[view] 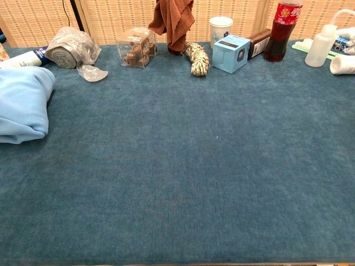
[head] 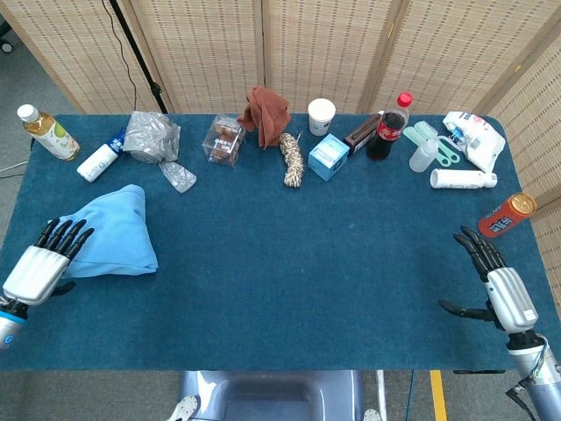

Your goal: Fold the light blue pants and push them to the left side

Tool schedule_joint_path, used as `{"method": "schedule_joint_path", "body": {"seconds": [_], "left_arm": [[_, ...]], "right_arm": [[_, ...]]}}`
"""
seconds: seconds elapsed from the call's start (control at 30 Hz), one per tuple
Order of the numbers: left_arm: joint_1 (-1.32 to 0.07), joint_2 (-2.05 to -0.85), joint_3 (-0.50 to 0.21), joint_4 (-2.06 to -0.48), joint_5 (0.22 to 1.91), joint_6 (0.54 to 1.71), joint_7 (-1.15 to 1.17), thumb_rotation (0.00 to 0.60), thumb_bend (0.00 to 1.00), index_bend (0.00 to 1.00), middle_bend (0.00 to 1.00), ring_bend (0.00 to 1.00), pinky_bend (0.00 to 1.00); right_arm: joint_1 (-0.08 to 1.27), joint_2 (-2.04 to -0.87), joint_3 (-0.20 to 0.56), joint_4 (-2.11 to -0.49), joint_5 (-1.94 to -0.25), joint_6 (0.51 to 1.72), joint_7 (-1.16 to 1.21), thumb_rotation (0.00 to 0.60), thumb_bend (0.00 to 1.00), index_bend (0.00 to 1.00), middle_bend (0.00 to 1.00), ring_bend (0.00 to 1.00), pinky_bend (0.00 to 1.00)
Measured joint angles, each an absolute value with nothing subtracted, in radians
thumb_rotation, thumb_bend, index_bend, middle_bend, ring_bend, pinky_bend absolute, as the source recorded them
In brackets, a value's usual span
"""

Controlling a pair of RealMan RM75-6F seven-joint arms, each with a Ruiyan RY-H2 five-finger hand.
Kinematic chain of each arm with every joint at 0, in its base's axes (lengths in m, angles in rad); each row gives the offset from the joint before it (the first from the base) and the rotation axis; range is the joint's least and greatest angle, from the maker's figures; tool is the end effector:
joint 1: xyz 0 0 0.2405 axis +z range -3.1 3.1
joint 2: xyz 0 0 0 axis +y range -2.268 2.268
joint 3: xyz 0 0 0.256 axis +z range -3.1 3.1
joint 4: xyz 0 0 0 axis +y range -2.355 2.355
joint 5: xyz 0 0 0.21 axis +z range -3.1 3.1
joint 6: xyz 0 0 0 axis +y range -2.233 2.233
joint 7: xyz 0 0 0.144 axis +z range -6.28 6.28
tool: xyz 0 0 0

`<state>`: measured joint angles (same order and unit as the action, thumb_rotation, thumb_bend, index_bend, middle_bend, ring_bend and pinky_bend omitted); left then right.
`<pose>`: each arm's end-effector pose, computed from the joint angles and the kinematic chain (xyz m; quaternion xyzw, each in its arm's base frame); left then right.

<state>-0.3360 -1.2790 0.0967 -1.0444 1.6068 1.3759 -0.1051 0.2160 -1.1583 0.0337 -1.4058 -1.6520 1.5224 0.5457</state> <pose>-0.3558 0.2518 0.1357 -0.7492 -0.2505 -0.2990 0.5354 -0.3010 -0.2202 0.1595 0.5852 -0.4295 0.5405 0.4253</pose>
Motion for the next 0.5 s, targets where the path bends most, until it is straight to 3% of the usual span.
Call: {"method": "schedule_joint_path", "body": {"seconds": [0.13, 0.5], "left_arm": [[-0.283, -1.234, 0.080, -1.166, 1.578, 1.445, -0.121, 0.600, 0.00, 0.00, 0.00, 0.00, 0.00], [-0.141, -1.142, 0.055, -1.455, 1.485, 1.547, -0.106, 0.600, 0.00, 0.00, 0.00, 0.00, 0.00]], "right_arm": [[0.208, -1.159, 0.043, -1.403, -1.647, 1.541, 0.468, 0.600, 0.00, 0.00, 0.00, 0.00, 0.00], [0.185, -1.195, 0.076, -1.394, -1.598, 1.563, 0.120, 0.600, 0.00, 0.00, 0.00, 0.00, 0.00]]}}
